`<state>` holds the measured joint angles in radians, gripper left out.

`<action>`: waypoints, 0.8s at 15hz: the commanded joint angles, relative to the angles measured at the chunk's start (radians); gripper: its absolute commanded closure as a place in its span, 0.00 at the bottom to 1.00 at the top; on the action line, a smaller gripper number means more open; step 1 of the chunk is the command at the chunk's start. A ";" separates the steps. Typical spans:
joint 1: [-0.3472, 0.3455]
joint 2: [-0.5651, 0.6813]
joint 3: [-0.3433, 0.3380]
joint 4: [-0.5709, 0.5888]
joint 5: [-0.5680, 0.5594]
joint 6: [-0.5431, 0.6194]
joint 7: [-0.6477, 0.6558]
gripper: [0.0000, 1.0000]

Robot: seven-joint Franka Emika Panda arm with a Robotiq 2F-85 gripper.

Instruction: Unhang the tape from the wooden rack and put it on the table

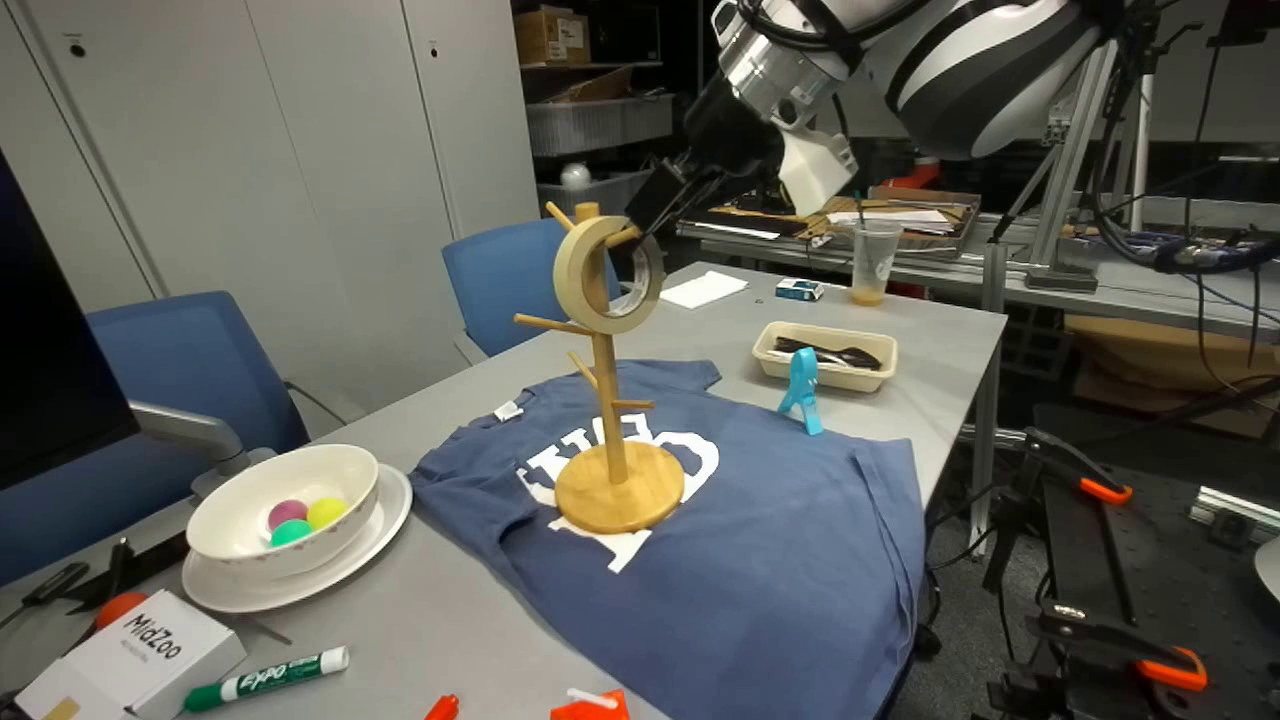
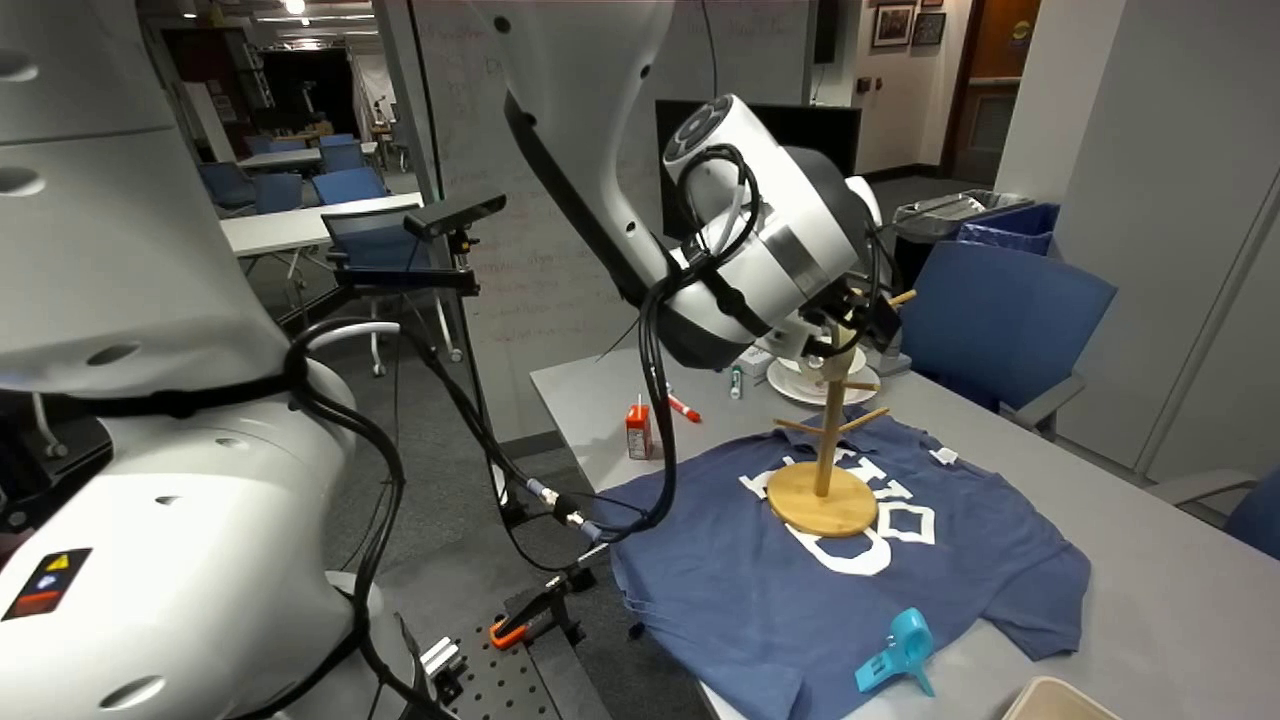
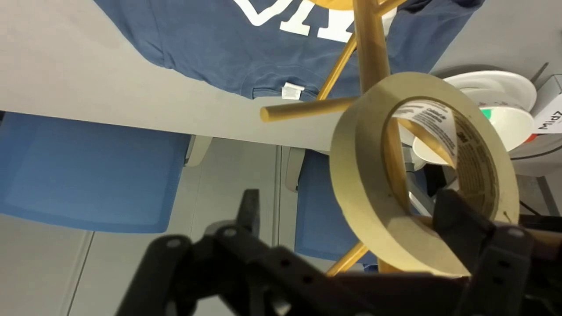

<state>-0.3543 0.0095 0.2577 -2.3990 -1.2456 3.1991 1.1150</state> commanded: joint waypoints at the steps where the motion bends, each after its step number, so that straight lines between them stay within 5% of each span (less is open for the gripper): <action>1: -0.004 0.053 -0.010 0.047 -0.038 0.006 0.026 0.00; 3: -0.002 0.073 -0.014 0.055 -0.033 0.010 0.022 0.26; 12: 0.001 0.109 -0.020 0.064 -0.026 0.010 0.022 0.95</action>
<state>-0.3543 0.1037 0.2490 -2.3565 -1.2457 3.1992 1.1150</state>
